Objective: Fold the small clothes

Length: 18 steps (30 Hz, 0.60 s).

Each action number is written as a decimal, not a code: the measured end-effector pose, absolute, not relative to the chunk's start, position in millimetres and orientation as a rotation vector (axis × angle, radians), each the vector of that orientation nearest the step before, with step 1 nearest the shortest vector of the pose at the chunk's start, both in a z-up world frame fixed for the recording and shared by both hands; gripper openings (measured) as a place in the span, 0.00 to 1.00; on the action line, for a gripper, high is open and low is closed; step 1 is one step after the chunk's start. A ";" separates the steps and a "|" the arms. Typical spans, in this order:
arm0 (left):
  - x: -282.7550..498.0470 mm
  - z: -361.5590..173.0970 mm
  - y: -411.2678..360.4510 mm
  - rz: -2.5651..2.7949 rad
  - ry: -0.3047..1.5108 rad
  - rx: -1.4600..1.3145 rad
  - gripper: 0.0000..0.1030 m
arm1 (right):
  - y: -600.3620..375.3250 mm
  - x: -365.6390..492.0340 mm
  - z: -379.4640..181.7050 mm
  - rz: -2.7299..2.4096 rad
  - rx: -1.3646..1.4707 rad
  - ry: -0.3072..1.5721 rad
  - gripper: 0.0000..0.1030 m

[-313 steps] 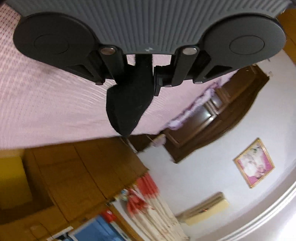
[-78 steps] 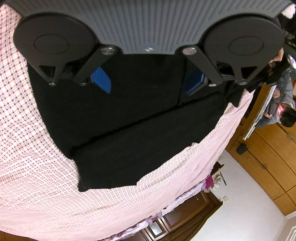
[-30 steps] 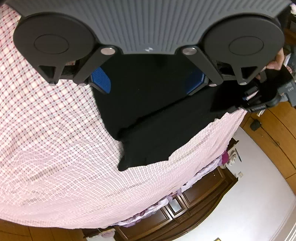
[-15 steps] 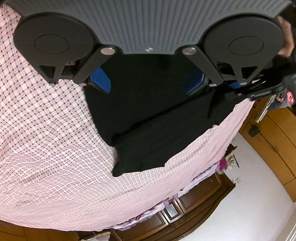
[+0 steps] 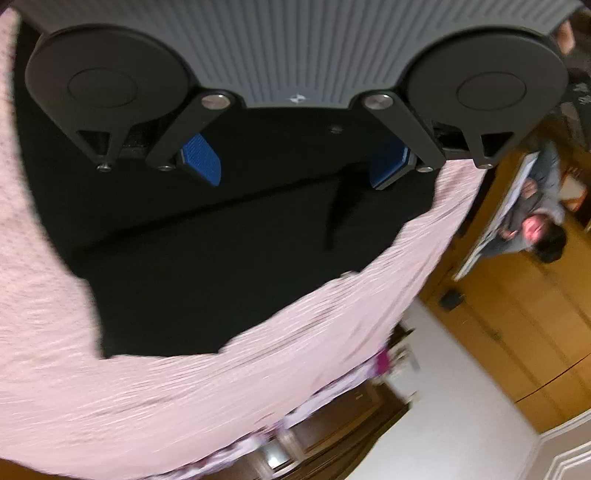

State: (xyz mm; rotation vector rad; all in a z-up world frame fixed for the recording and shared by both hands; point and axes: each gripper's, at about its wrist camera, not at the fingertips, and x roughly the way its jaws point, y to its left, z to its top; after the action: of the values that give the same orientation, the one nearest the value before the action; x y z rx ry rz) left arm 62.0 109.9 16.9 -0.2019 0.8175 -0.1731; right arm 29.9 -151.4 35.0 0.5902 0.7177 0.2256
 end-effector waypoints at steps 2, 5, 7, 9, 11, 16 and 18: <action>65.6 15.0 114.4 -0.125 0.827 -0.177 0.41 | -138.5 45.7 37.3 0.253 0.567 0.732 0.89; 71.3 11.2 120.6 -0.095 0.830 -0.152 0.40 | -118.8 72.0 38.4 0.277 0.539 0.762 0.89; 76.2 9.2 124.8 -0.095 0.822 -0.162 0.40 | -107.4 88.2 39.0 0.295 0.528 0.773 0.89; 82.3 5.8 126.4 -0.087 0.810 -0.164 0.40 | -97.7 102.6 37.7 0.313 0.507 0.778 0.89; 86.0 2.3 127.5 -0.064 0.799 -0.149 0.41 | -90.4 119.3 33.7 0.302 0.490 0.790 0.89; 95.1 -10.4 130.8 -0.036 0.819 -0.143 0.41 | -81.6 142.9 12.7 0.304 0.553 0.832 0.88; 96.7 -13.0 132.1 -0.021 0.817 -0.145 0.41 | -73.9 147.0 8.2 0.332 0.540 0.831 0.87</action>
State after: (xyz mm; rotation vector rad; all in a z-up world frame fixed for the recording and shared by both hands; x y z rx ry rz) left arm 96.7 132.1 -13.0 -0.1451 0.8170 -0.0211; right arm 147.0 -73.9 8.2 0.5404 0.8314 0.3318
